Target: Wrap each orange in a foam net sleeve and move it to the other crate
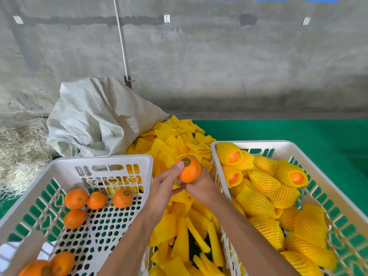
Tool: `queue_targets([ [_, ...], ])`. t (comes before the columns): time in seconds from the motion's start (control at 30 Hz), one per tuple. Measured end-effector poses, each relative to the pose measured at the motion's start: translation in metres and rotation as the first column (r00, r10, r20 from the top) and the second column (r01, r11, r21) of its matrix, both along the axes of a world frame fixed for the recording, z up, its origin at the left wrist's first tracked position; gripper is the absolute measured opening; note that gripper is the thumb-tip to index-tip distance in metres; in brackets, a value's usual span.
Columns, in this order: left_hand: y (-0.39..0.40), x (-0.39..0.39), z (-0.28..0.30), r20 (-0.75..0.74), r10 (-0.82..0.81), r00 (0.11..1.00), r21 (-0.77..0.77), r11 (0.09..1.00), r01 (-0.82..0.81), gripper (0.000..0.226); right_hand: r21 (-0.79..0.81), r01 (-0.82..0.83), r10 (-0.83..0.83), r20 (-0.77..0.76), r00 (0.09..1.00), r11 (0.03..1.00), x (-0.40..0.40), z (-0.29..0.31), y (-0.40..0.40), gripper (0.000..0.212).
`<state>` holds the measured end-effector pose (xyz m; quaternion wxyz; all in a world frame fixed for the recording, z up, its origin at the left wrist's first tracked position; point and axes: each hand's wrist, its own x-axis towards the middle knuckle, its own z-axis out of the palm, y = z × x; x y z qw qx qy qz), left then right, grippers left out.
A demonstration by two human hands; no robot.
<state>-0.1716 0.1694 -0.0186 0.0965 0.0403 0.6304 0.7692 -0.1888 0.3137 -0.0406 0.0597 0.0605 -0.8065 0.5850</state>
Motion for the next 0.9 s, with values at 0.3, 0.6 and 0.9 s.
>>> queue_targets([
  [0.3, -0.002, -0.005, 0.001, 0.057, 0.170, 0.984, 0.032, 0.985, -0.172, 0.045, 0.087, -0.014, 0.020, -0.065, 0.998, 0.996, -0.005, 0.001, -0.008, 0.041],
  [0.6, -0.005, -0.008, -0.001, -0.100, 0.375, 0.921, 0.106, 0.925, -0.365, 0.042, 0.048, 0.161, -0.134, -0.349, 0.928, 0.986, 0.001, 0.016, -0.010, 0.014],
  [0.9, -0.005, -0.010, -0.001, -0.157, 0.468, 0.870, 0.110, 0.884, -0.455, 0.050, 0.055, 0.160, -0.113, -0.493, 0.862, 0.985, 0.007, 0.020, -0.019, 0.031],
])
